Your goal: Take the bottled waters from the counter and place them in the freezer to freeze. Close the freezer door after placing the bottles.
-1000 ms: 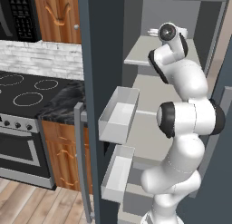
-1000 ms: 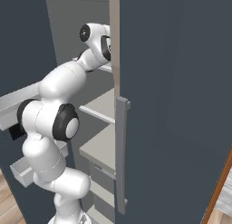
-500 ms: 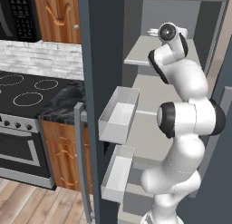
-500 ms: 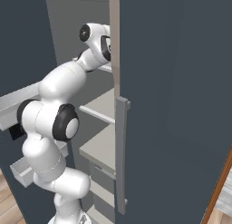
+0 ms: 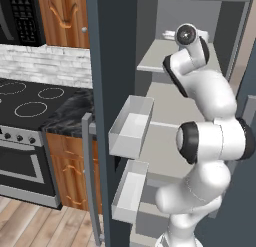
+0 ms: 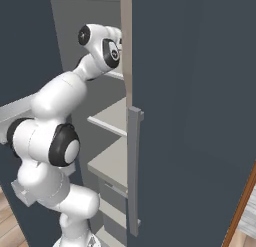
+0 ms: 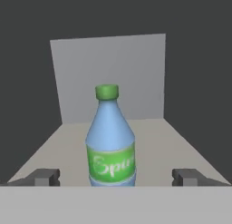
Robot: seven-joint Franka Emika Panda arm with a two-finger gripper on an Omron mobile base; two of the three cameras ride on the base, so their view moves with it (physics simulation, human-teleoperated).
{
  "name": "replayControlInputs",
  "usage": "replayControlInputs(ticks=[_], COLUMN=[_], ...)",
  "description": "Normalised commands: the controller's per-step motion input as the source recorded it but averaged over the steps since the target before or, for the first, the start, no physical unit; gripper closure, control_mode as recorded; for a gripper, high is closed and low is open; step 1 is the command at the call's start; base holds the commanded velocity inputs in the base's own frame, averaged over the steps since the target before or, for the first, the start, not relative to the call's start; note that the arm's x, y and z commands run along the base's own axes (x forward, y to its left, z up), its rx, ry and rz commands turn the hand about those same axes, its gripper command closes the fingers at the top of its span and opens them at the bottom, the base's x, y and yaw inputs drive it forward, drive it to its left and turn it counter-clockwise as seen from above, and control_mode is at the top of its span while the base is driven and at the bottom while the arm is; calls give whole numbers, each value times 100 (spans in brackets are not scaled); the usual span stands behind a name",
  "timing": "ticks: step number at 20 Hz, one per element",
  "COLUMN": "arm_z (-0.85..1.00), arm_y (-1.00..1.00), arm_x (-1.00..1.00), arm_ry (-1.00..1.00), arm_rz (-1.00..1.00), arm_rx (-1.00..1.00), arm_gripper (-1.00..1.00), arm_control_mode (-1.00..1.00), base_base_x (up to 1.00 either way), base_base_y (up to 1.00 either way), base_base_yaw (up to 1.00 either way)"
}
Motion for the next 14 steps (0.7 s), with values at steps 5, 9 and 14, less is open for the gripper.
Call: replayControlInputs(ticks=[5, 9, 14], arm_z=[17, 15, 10], arm_y=[24, 25, 4], arm_x=[-69, -88, -100], arm_ry=[0, 0, 0], arm_rz=[0, 3, 7], arm_rx=[5, 7, 8], arm_gripper=[-100, -100, -100], arm_control_mode=[-100, -100, -100], base_base_x=[0, 0, 0], base_base_y=[0, 0, 0], base_base_yaw=[0, 0, 0])
